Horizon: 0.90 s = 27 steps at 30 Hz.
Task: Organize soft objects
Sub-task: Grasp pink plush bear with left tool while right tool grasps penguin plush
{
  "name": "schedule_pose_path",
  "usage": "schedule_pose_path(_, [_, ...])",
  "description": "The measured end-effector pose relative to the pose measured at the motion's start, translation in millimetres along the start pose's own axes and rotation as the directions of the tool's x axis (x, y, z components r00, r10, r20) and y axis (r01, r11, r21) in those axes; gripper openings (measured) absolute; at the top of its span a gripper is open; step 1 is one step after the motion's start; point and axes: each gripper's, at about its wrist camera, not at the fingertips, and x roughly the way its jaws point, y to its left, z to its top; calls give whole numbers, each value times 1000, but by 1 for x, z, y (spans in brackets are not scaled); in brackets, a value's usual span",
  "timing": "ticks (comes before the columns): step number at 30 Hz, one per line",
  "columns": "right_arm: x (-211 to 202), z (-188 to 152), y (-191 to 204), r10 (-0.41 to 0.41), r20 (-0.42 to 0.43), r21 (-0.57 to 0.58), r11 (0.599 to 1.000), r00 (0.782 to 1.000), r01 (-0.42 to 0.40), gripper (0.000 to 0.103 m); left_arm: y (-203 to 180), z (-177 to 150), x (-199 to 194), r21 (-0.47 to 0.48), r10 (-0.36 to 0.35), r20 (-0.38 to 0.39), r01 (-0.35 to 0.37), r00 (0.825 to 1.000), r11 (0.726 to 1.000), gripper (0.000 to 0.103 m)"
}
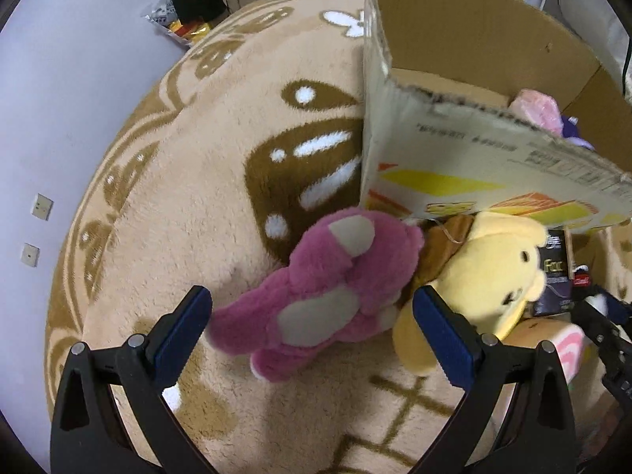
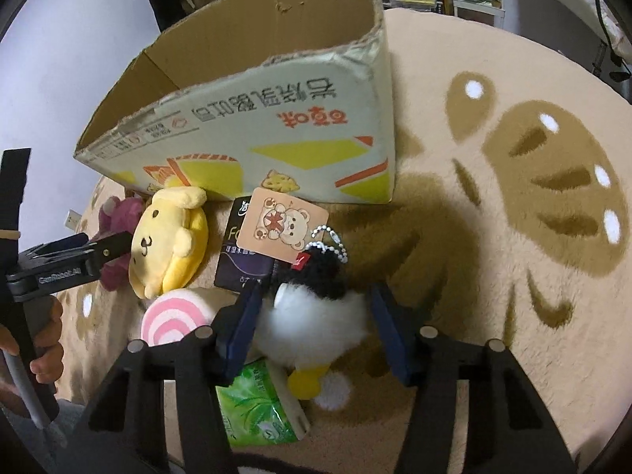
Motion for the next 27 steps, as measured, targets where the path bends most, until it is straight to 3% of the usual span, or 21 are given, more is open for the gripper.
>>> schedule_pose_path(7, [10,0,-1,16,-17,3,1000,1000,-16,59,2,2,16,-35,14,-27,-15,1000,999,101])
schedule_pose_path(11, [13,-1,-4,20,-16,7,1000,1000,-20,51,3,2,23,-55,25,-32,-27,999,998,101])
schedule_pose_path(15, [18,-4,-2,14,-24,-4,1000,1000,-14,49,6,1,26,-74,12,-34,-15,999,997,101])
schedule_pose_path(17, [20,-5,0,28,-35,-2,1000,999,-28,40,7,0,26,-90,3,-36,-6,999,996,99])
schedule_pose_path(20, [20,-9,5,16,-34,-22,1000,999,-17,33,10,0,26,-103,-8,-37,4,999,995,96])
schedule_pose_path(27, [19,-13,6,34,-20,-9,999,999,-35,33,14,-1,25,-113,-38,-26,34,999,993,92])
